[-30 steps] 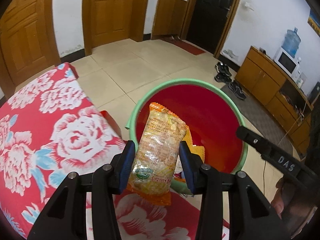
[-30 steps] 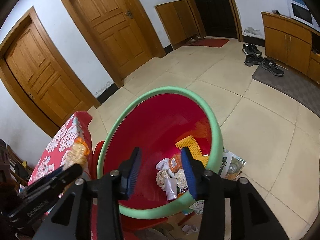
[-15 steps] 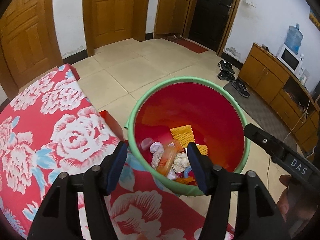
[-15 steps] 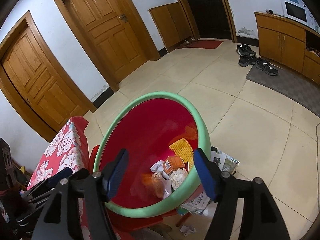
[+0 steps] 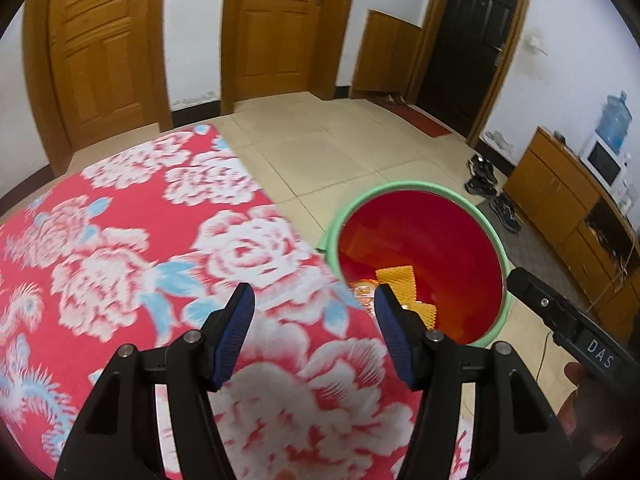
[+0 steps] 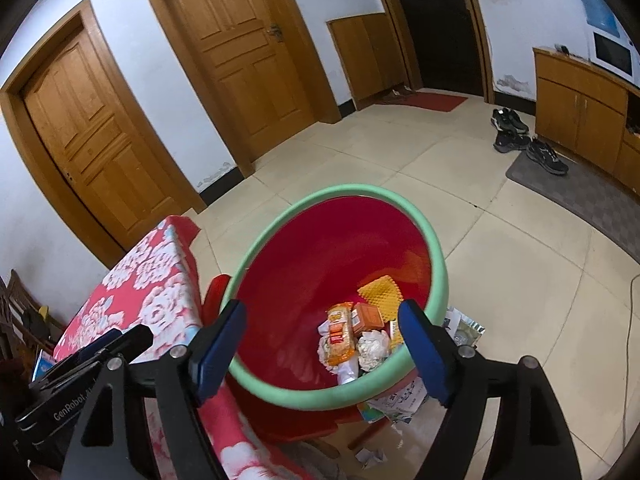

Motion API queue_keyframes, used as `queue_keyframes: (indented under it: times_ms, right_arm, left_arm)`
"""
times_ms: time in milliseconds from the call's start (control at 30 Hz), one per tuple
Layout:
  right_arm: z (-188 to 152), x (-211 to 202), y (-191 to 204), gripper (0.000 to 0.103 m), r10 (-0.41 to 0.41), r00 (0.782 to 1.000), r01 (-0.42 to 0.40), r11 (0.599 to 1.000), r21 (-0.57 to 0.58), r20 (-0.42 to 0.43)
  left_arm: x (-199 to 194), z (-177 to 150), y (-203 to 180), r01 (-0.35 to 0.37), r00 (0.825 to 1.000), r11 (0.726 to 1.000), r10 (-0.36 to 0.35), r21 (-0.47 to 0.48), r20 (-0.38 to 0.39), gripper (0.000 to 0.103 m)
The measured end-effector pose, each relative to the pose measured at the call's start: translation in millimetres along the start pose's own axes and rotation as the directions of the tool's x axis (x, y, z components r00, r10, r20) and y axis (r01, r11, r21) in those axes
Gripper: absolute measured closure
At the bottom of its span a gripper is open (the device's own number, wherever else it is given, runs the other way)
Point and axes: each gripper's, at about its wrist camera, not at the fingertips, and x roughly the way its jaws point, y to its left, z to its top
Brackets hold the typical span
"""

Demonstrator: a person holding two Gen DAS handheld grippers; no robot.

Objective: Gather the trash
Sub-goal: 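Move both grippers back over the table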

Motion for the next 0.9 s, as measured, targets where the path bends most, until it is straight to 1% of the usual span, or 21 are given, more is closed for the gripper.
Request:
queue_keyframes:
  times_ms: [133,233,367,667,900]
  right_arm:
    - [-4.8,-9.7,18.2,0.022,0.021,1.000,-0.021,0.999,-0.037,0.008]
    - [-8.2,-17.9,32.4,0.016,0.041,0.999,-0.040,0.997,-0.066,0.018]
    - [-12.8,-26.8,49.0,0.014,0.068,0.997,-0.065,0.993,-0.098,0.025]
    - [-30.9,-48.4,81.4,0.013,0.114,0.993,-0.107,0.981,-0.161,0.036]
    - [-46.6,-68.6,104.4,0.013,0.155,0.987,-0.140,0.967,-0.214,0.053]
  left_arm:
    - [-14.8,-3.3,15.5,-0.023,1.000,0.999,0.023,-0.037,0.018,0.041]
    - [-27.3,-7.6,26.6,-0.045,0.998,0.997,0.047,-0.057,0.035,0.041]
    - [-43.5,-14.9,41.7,-0.077,0.995,0.993,0.082,-0.087,0.051,0.041]
    - [-78.8,-33.7,69.1,-0.126,0.988,0.980,0.139,-0.153,0.073,0.041]
    - [-107.6,-47.5,81.9,-0.172,0.976,0.965,0.195,-0.199,0.099,0.041]
